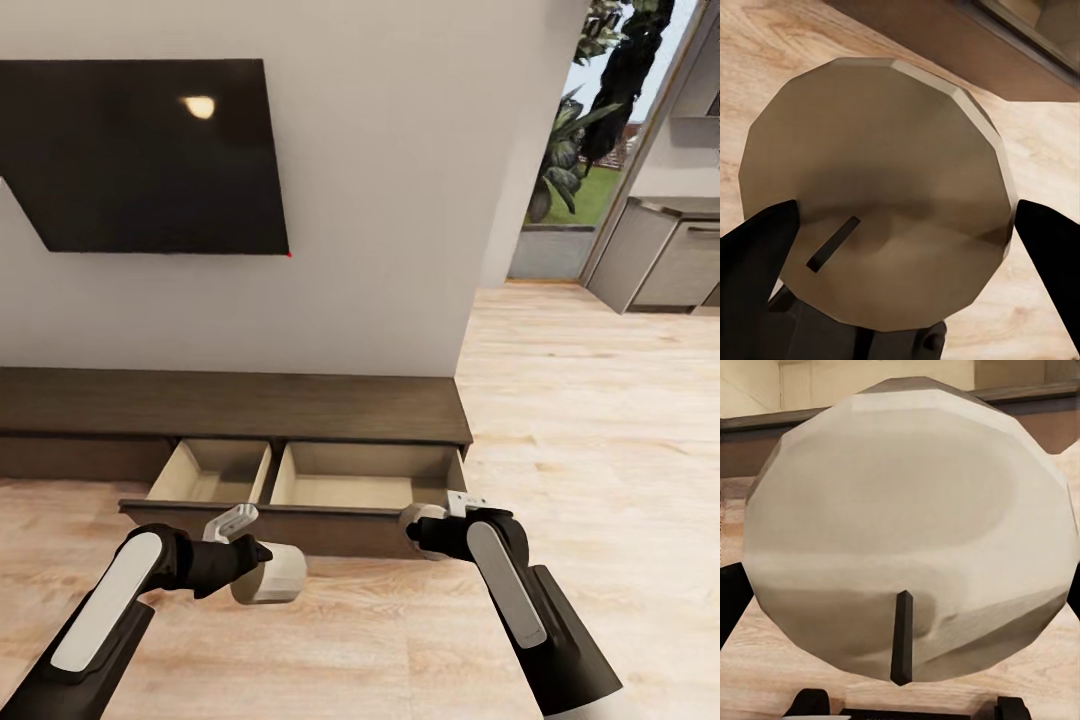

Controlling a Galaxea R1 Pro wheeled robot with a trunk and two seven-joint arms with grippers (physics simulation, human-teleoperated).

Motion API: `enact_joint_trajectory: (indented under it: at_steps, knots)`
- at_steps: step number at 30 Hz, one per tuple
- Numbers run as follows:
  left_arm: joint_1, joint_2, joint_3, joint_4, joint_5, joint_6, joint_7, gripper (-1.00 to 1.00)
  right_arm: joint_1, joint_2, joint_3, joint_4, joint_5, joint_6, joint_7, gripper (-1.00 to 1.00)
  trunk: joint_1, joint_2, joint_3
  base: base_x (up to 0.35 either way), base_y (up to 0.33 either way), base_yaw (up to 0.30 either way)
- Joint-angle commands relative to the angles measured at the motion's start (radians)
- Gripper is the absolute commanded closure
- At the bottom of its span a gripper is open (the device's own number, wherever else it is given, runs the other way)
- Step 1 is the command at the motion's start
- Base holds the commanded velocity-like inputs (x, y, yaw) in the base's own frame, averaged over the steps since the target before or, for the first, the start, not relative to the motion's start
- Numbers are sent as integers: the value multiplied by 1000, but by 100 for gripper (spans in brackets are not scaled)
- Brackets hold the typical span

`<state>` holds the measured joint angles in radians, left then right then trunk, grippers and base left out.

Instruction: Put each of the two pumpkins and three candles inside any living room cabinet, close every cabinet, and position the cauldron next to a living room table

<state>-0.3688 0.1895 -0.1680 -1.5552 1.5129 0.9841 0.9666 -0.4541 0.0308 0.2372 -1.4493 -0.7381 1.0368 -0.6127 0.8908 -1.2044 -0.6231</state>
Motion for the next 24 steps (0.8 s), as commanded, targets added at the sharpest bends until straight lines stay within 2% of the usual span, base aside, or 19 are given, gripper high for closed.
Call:
enact_joint_trajectory:
  at_steps: [1, 19, 24]
  knots:
    - [-1, 1, -1, -1, 9, 1, 11, 100, -1, 0, 1, -1, -11, 2, -11, 100, 0, -1, 1, 0, 0, 0]
    - [-1, 0, -4, 0, 10, 1, 11, 100, -1, -2, 1, -2, -10, 2, -12, 100, 0, -1, 31, 1, 0, 0]
    - [-1, 1, -4, 0, 10, 1, 11, 100, -1, -1, 1, -1, -10, 2, -12, 100, 0, -1, 39, 124, 0, 0]
